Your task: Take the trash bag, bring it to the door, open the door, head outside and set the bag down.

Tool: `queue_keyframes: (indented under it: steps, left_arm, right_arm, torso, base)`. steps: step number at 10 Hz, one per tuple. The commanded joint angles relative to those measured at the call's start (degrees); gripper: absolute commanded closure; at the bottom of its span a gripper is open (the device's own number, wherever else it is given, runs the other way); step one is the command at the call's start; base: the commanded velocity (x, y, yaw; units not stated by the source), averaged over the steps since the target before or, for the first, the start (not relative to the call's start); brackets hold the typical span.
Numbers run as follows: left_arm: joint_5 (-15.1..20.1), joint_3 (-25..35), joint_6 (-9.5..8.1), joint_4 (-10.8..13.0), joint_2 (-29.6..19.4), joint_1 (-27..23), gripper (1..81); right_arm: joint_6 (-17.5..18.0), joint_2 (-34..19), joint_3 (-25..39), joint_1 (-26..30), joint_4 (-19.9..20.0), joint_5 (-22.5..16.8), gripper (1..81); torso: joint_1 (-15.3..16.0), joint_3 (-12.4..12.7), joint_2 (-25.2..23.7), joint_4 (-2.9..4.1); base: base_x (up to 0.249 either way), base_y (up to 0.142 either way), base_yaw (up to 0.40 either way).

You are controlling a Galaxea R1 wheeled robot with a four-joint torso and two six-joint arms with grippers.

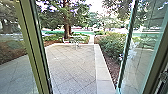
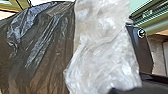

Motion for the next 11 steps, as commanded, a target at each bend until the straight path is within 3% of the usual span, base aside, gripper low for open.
queue_keyframes:
  steps: [1, 11]
  left_arm:
    - [2.74, -0.01, 0.28, -0.16, 0.14, -3.22, 81.1]
    - [2.74, -0.01, 0.28, -0.07, 0.22, -3.22, 81.1]
  right_arm:
    - [-0.15, 0.62, 0.32, 2.66, -0.51, -2.85, 1.0]
    - [-0.24, 0.71, 0.32, 2.65, -0.51, -2.85, 1.0]
  torso:
    - [-0.02, 0.00, 0.00, 0.00]
    - [-0.13, 0.02, -0.06, 0.00]
  base:
    - [0.159, 0.000, 0.000]
    - [0.159, 0.000, 0.000]
